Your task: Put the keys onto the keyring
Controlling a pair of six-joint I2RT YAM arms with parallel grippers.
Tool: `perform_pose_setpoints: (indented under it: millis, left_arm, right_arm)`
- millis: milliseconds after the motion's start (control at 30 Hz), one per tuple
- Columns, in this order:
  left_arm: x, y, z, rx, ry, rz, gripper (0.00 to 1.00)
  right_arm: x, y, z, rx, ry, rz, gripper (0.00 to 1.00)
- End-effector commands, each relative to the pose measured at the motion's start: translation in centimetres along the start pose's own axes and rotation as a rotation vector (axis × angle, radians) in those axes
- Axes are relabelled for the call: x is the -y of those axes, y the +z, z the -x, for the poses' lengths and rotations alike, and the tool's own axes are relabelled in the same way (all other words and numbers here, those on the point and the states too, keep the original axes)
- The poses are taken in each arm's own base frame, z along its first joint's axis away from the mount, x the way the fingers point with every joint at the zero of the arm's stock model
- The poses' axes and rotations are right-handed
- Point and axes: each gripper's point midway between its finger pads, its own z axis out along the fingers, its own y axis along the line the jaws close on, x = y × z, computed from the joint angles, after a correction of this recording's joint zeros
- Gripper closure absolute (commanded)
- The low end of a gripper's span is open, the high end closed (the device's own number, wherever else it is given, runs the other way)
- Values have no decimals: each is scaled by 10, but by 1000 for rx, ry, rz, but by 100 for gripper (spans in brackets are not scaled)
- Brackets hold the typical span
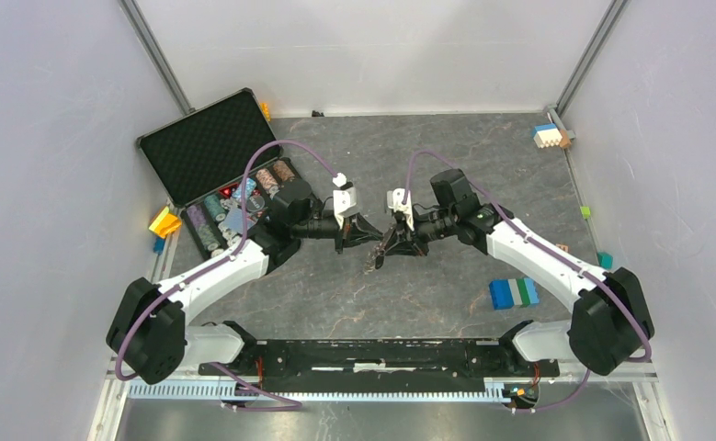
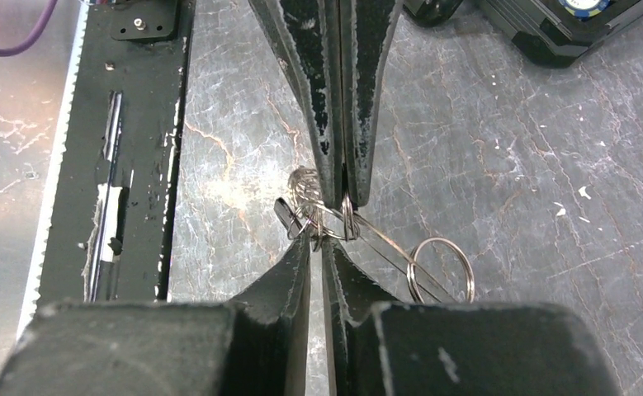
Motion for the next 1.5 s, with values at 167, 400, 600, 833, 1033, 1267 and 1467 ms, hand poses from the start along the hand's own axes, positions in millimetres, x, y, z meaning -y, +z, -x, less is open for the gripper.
perform_pose_setpoints:
  millis: [167,400,600,833,1033,1267,1467]
  left_arm:
    - [12,-3,11,45,46,-75,98]
    - [19,-3,12,59,46,-119,98]
    - [20,-2,14,76,38,-122,98]
    - [21,0,17,106,17,-133,98]
    - [23,-1,19,117,11,-140,98]
    - [22,-2,16,120,8,-140,98]
    - [21,-1,5,100,21,-145,98]
  right_arm:
    - [6,-26,37,43,-148,-73,75]
    - [-5,-22,42,93,-149,-5,69]
    - [-9,-17,39,112,-126,34,69]
    - [-8,-13,38,130,-116,34,73]
    - [-7,-11,31,122,-108,34,83]
    - [-7,-13,35,129,-124,25,94]
    - [-4,-20,40,122,-160,-24,100]
